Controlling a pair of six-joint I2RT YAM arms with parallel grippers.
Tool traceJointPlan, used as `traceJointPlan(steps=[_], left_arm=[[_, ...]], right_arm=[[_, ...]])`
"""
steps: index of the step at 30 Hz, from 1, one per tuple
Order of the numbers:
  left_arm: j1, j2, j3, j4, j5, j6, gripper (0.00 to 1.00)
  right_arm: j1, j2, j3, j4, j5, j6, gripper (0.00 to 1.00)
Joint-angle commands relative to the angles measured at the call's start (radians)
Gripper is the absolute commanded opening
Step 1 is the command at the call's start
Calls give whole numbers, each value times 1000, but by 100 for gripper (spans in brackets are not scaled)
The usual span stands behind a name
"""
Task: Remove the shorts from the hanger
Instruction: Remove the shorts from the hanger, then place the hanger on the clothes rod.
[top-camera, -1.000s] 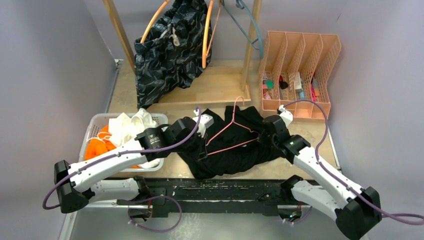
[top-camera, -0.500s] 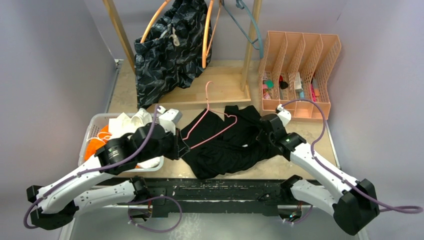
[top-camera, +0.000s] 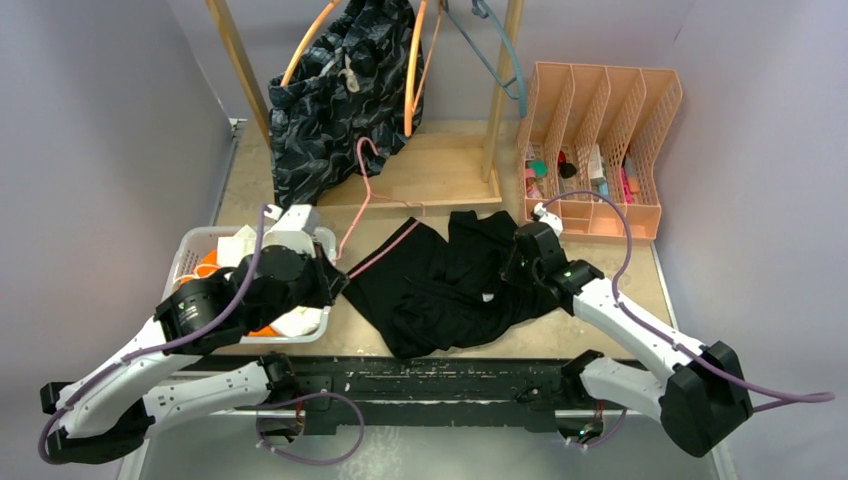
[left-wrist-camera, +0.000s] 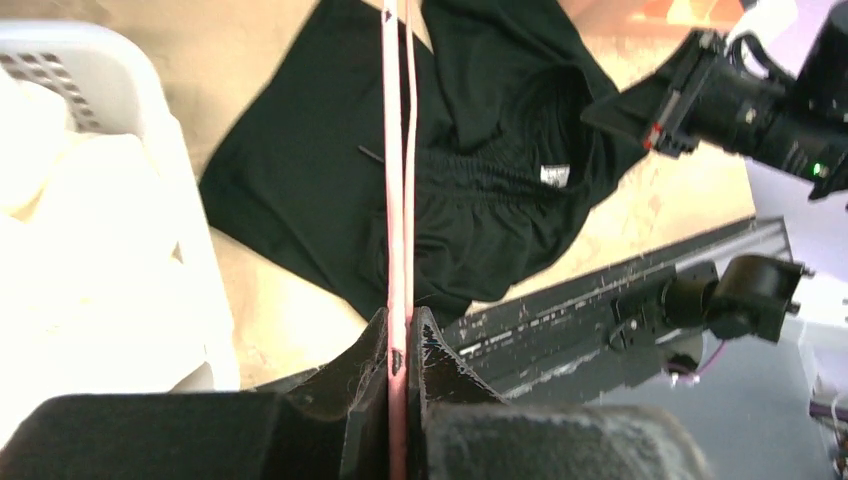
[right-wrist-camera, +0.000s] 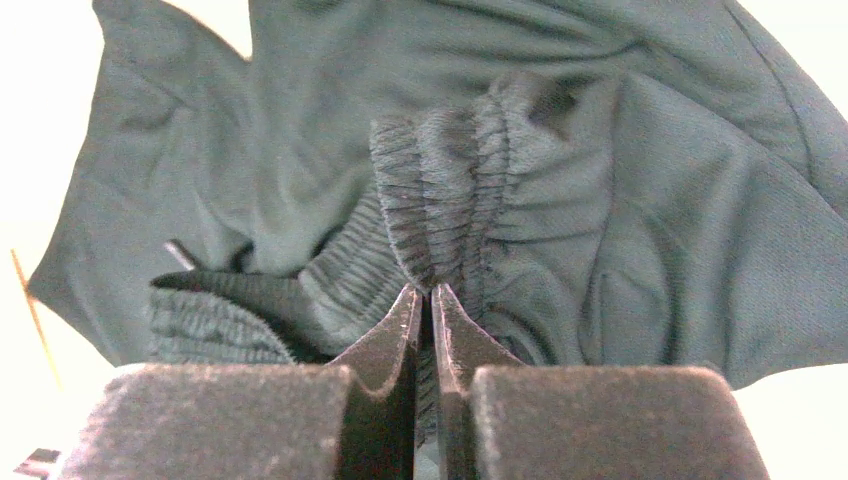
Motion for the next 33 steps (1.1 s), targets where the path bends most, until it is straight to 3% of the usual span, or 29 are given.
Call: traceJointPlan(steps=[1,3,6,9,15,19,33], left_arm=[[2,18,73,-9,-151,-14,0],[2,30,68,40,-171,6,0],[2,66,76,103,-205,47,0],[2,105,101,146,-236,77,0],[2,158,127,229,-241,155,0],[1,195,153,227,-274,184,0],[3,255,235,240,-384,278,0]], right_arm=[[0,-59,7,132,-132,-104,10],[0,-70,-1,172,-206,-127,14],[0,-72,-4,235,-303,-182,35],[1,-65,36,196,-275,-213,47],[1,-116,56,122,-185,-172,54],[1,-146,70,82,-115,-158,66],[0,-208,49,74,-109,-126,88]])
